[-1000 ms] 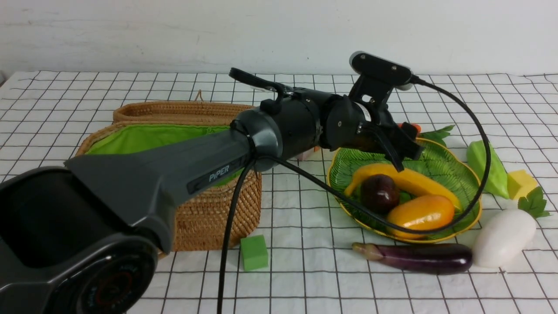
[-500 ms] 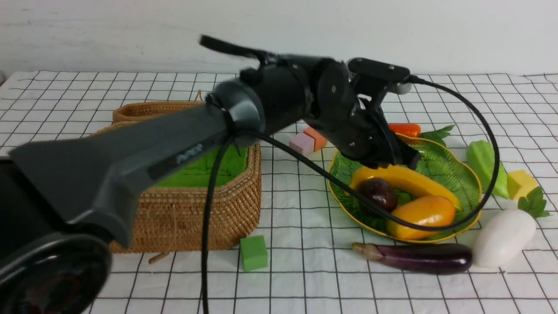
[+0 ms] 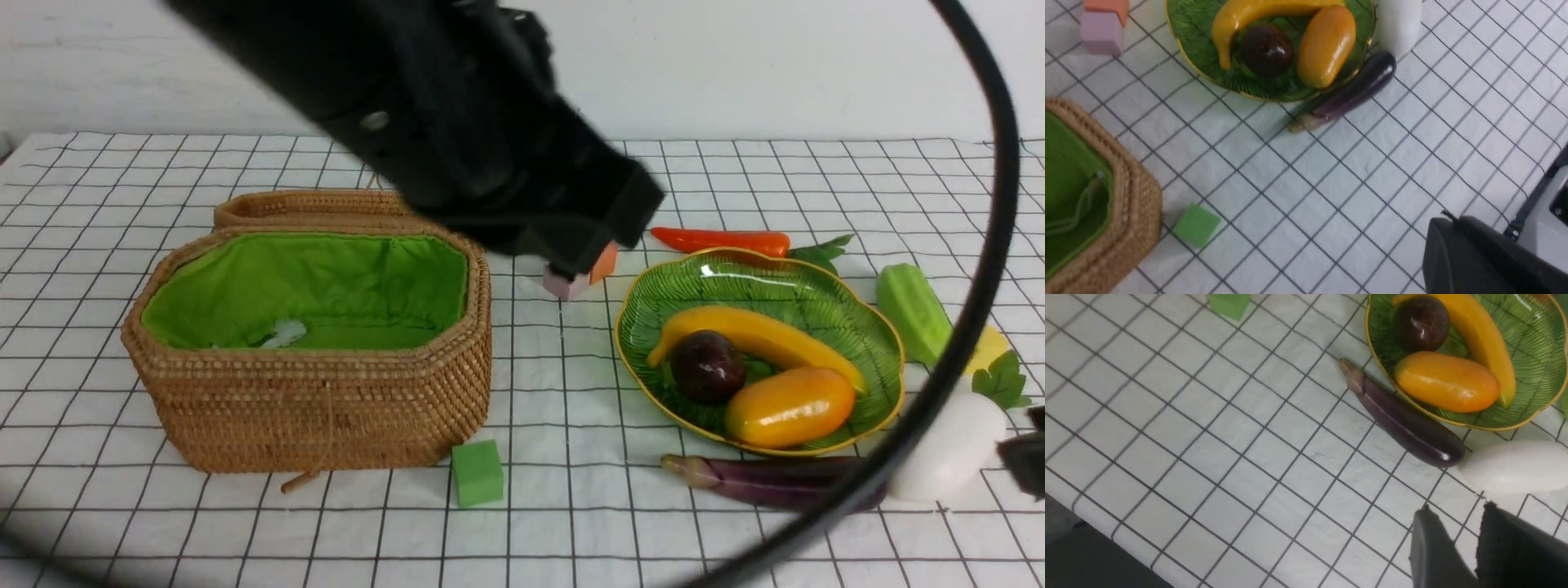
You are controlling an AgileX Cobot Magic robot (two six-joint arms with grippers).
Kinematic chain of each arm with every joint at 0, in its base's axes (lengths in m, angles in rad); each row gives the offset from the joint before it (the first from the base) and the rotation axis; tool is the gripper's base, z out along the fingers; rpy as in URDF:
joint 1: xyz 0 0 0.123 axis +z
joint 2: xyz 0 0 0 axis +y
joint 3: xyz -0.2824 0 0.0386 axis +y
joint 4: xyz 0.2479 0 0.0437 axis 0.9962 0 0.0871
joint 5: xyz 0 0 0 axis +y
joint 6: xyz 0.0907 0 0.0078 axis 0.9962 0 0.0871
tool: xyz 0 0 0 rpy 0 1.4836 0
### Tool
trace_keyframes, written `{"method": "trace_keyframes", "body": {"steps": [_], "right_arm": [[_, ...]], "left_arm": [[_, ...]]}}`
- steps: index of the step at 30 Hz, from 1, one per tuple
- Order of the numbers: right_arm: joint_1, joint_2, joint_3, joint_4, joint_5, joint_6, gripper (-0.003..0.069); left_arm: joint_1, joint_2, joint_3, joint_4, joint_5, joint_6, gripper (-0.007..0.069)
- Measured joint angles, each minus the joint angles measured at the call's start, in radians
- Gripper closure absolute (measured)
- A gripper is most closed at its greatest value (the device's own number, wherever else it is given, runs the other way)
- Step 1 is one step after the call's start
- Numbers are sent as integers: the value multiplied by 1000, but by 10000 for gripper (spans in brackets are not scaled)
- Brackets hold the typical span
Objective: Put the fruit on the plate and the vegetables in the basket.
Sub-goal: Grab an eggplant with your right arm and place it in the basket on the left.
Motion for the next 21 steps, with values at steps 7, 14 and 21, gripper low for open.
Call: {"method": "trace_keyframes", "body": {"steps": [7,14,21], "right_arm": [[-261,169,0,102,-17,-164,455],[-611,364,1,492,-98,-608,449],[-645,547,1,524,-170,-787,372]], "left_arm": [[0,-385,396,10,-153,-11,638],[0,-645,625,23,-229,-25,638],[0,-813,646,31,-229,-25,638]]}}
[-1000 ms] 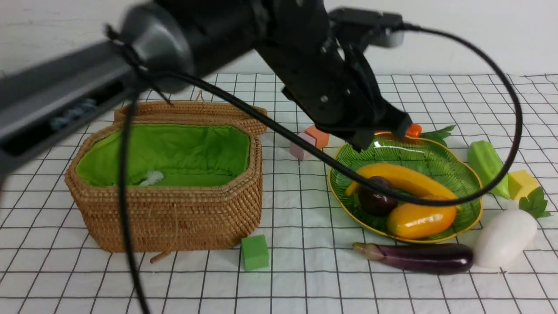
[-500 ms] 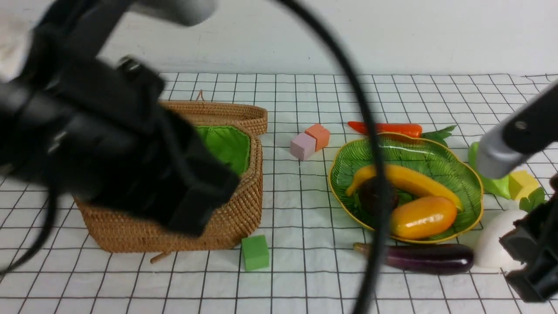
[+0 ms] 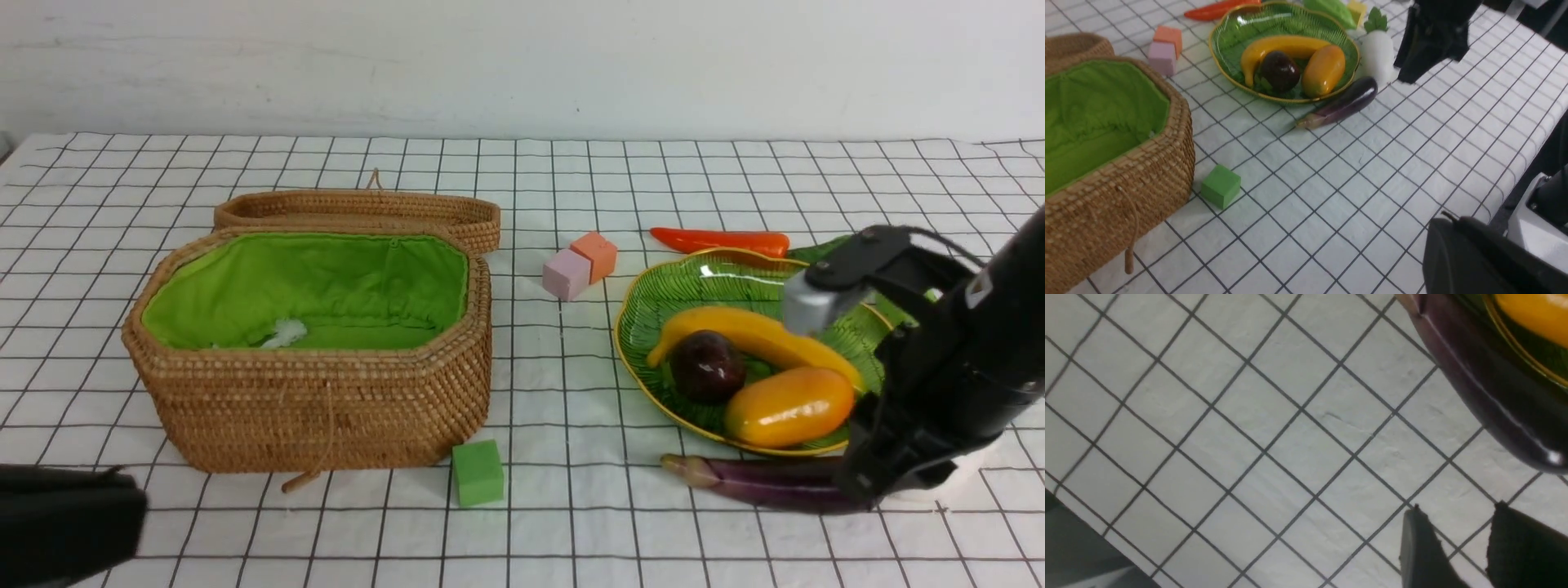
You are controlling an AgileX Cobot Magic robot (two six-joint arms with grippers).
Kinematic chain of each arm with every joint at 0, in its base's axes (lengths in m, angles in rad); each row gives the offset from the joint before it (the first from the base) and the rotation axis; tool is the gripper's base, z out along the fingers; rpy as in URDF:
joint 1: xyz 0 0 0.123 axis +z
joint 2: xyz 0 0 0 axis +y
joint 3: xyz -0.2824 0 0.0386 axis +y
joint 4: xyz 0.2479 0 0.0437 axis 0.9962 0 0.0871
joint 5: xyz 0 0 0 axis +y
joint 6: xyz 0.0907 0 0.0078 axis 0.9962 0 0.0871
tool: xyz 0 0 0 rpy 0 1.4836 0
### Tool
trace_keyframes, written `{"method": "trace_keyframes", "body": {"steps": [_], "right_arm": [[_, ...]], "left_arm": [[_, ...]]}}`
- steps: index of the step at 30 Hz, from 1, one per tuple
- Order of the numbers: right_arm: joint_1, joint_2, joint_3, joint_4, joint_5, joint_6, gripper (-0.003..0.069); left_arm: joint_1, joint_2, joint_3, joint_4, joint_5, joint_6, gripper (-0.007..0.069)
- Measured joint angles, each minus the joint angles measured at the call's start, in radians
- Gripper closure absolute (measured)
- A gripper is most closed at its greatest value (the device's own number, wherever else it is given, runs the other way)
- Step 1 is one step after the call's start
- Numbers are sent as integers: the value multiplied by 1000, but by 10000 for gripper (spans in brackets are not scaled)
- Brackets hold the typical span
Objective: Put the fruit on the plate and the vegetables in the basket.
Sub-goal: Grab an eggplant with your right arm and place it in the basket on the left.
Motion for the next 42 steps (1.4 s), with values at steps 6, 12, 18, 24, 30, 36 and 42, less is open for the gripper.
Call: {"method": "trace_keyframes", "body": {"steps": [6,12,18,24,30,36,42], "right_arm": [[0,122,0,-42,-84,-137,243],[0,188,0,-94,-165,-211,150],[0,240,0,-175,-205,-218,139],[-1,247,-3,-145,-200,-221,137],[13,246,-10,-101,-131,-221,137],[126,243,-4,-122,-36,-213,137],[202,211,-2,-205,-31,-159,137]], "left_arm": [[0,-22,0,1,-3,0,638],[0,-22,1,1,-2,0,638],[0,-22,1,1,1,0,638],[0,-22,1,1,1,0,638],[0,-22,1,1,7,0,638],[0,-22,1,1,29,0,638],[0,-22,1,1,33,0,638]]}}
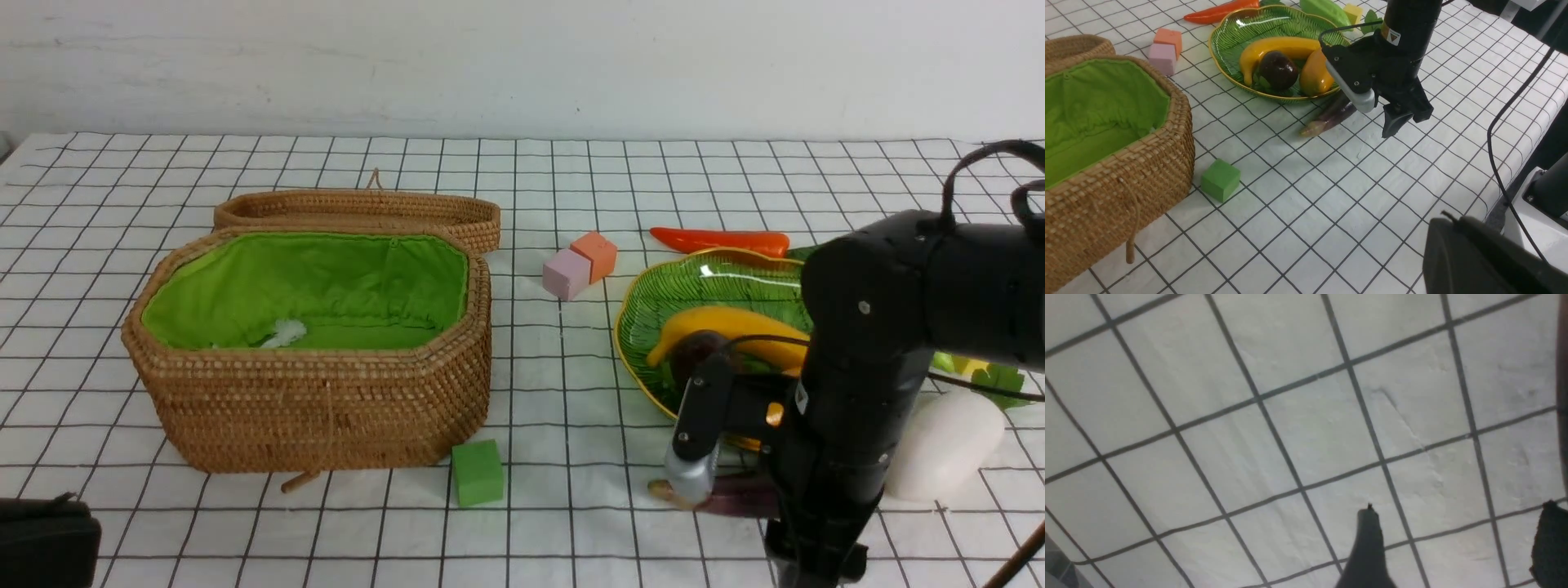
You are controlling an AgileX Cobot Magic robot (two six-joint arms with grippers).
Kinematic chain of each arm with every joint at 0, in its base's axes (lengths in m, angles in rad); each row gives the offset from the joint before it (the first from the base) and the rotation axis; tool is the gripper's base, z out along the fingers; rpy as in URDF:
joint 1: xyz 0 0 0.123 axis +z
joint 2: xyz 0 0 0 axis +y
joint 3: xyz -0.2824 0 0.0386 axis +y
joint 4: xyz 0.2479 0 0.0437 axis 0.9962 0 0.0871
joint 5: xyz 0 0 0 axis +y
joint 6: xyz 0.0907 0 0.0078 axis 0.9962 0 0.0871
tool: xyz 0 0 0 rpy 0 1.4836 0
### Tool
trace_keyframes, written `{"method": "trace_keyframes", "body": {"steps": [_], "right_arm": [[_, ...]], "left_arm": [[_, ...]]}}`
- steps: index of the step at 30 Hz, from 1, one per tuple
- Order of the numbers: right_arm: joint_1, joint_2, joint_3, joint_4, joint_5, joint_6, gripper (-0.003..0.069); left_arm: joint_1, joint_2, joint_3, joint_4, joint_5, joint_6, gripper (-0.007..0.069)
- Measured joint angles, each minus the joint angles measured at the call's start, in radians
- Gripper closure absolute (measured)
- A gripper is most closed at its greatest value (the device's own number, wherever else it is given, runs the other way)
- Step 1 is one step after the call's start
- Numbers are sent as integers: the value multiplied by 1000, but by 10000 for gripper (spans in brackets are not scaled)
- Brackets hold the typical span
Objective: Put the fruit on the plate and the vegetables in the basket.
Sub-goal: Grab an eggplant with your right arm and place it in the basket on the left.
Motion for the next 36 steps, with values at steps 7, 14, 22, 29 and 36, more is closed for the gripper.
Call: {"method": "trace_keyframes", "body": {"steps": [7,14,22,29,36], "right_arm": [[9,-23,0,-31,-60,-39,137],[9,-18,0,-5,-221,-204,137],[9,2,0,-54,-266,-204,137],[-35,30,0,-157,-165,-25,137],[-58,30,0,-173,-125,16,132]], "left_arm": [[0,0,0,0,1,0,638],[0,0,0,0,-10,0,638],[0,0,0,0,-10,0,638],[0,0,0,0,-4,0,638],[0,0,0,0,-1,0,638]]}}
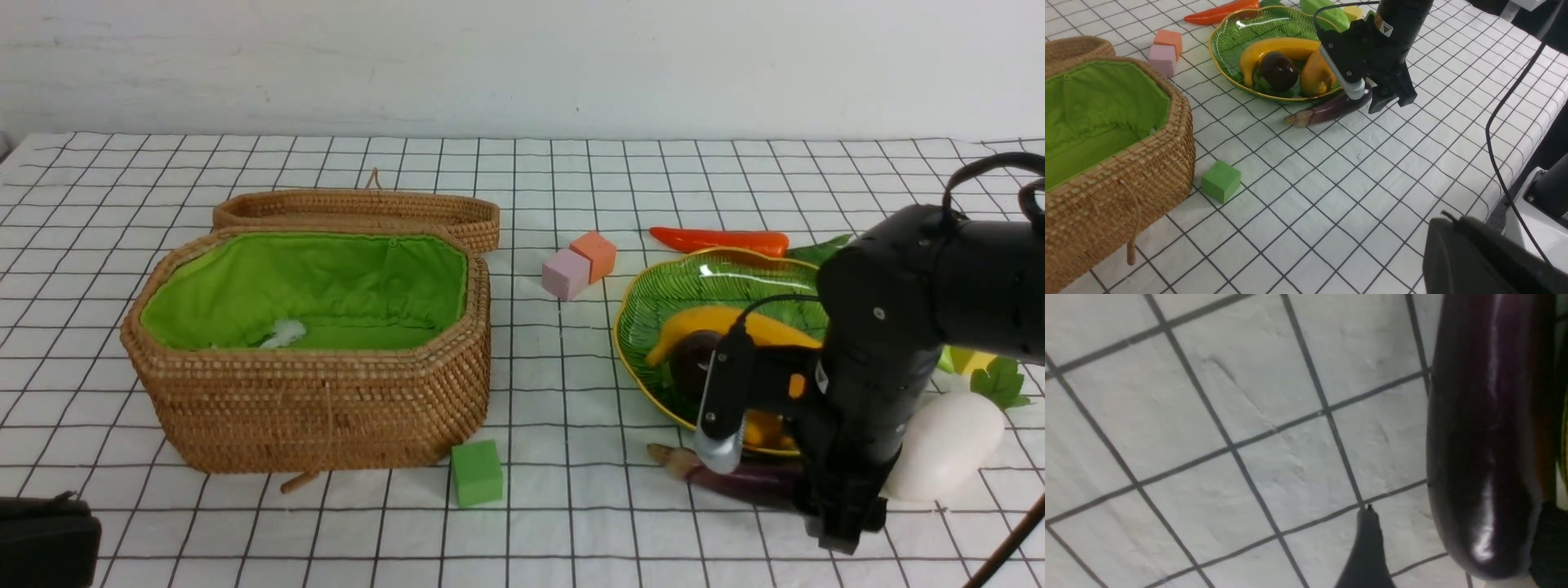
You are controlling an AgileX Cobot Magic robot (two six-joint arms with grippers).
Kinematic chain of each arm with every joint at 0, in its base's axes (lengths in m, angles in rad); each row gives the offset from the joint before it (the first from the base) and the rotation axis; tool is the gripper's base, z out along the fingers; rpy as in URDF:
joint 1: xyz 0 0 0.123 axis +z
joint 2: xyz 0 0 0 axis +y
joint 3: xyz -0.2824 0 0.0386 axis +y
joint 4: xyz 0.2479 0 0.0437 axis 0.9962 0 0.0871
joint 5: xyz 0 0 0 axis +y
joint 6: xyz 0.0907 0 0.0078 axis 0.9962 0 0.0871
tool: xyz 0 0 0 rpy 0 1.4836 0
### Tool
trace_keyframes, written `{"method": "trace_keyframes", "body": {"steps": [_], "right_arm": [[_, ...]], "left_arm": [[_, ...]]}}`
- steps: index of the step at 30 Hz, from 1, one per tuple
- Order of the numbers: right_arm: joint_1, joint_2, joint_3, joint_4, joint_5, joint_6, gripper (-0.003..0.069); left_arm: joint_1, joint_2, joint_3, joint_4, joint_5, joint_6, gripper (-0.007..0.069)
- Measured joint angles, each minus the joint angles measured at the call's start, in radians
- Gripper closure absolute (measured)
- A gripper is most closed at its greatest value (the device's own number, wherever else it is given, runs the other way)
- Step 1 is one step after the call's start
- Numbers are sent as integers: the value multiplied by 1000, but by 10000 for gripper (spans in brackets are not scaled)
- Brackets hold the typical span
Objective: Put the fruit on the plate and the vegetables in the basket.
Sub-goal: Grab an eggplant with your right arm and place it in the basket on the left.
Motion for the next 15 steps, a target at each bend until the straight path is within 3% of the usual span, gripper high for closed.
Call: {"method": "trace_keyframes", "body": {"steps": [7,15], "right_arm": [[-51,10,0,1,-40,1,64],[-57,50,-1,9,-80,1,54]], "left_arm": [[0,0,0,0,1,0,638],[0,0,0,0,2,0,638]]}}
